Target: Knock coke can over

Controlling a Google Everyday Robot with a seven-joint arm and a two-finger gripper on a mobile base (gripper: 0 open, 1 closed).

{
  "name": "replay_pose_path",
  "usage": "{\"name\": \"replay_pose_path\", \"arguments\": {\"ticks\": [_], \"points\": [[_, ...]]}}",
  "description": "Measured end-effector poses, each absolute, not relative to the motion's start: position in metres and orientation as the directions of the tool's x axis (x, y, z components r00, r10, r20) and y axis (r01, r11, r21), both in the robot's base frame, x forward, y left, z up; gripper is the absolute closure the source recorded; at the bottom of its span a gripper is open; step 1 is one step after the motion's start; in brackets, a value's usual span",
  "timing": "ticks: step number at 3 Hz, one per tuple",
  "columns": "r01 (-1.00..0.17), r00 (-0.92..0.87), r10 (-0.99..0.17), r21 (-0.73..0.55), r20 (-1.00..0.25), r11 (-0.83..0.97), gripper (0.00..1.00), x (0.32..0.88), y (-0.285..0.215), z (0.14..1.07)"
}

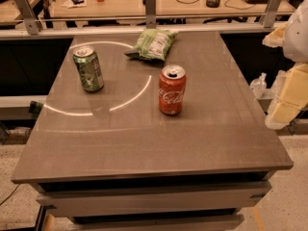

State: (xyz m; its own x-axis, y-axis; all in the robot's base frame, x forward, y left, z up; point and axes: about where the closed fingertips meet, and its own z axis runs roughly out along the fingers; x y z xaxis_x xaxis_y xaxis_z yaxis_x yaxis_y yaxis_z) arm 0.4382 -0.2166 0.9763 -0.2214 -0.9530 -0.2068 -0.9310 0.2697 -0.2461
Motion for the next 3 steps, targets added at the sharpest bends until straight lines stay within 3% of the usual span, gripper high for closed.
{"name": "replay_pose_path", "arguments": {"ticks": [2,3], "points": [[-0.926,-0.228,-0.935,-0.237,-0.271,0.294,0.00,0.439,-0.220,0.976],[-0.916,-0.207,-0.872,-0.226,-0.443,0.332,0.00,0.444,-0.238,0.947]]}}
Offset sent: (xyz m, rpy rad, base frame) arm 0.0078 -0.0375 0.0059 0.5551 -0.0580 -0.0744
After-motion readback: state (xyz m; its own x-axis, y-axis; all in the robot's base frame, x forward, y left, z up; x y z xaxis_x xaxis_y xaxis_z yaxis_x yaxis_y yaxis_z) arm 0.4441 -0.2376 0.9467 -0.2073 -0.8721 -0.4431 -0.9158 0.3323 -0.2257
